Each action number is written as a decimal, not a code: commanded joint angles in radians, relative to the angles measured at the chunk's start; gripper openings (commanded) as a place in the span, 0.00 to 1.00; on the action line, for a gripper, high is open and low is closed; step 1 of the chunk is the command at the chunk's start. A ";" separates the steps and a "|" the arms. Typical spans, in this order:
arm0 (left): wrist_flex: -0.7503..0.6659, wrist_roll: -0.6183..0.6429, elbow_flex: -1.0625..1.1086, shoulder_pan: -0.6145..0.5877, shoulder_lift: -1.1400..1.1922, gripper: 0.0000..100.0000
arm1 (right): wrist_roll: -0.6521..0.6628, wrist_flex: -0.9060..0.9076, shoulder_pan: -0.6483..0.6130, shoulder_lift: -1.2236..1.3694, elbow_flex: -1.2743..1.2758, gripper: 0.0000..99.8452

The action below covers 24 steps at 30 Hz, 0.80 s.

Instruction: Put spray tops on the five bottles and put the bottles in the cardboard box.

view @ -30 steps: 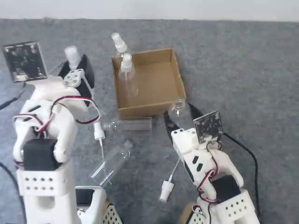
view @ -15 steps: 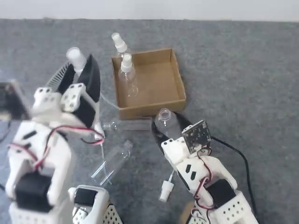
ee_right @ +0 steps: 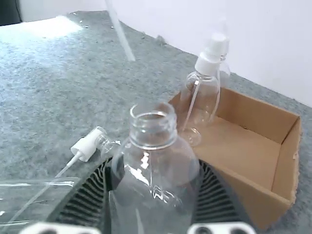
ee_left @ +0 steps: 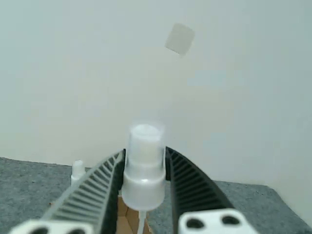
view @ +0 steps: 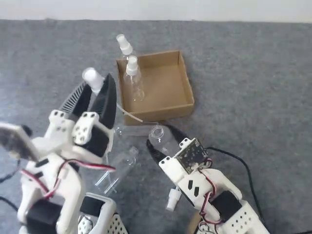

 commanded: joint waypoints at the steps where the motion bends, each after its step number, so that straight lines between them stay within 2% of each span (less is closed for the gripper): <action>1: -0.044 -0.002 0.033 0.035 -0.083 0.01 | 0.015 -0.024 -0.019 -0.030 -0.006 0.04; 10: -0.040 -0.086 0.074 0.157 -0.120 0.01 | 0.015 -0.018 -0.045 -0.030 -0.006 0.04; 24: -0.041 -0.121 0.140 0.181 -0.120 0.01 | 0.015 -0.016 -0.045 -0.028 -0.005 0.04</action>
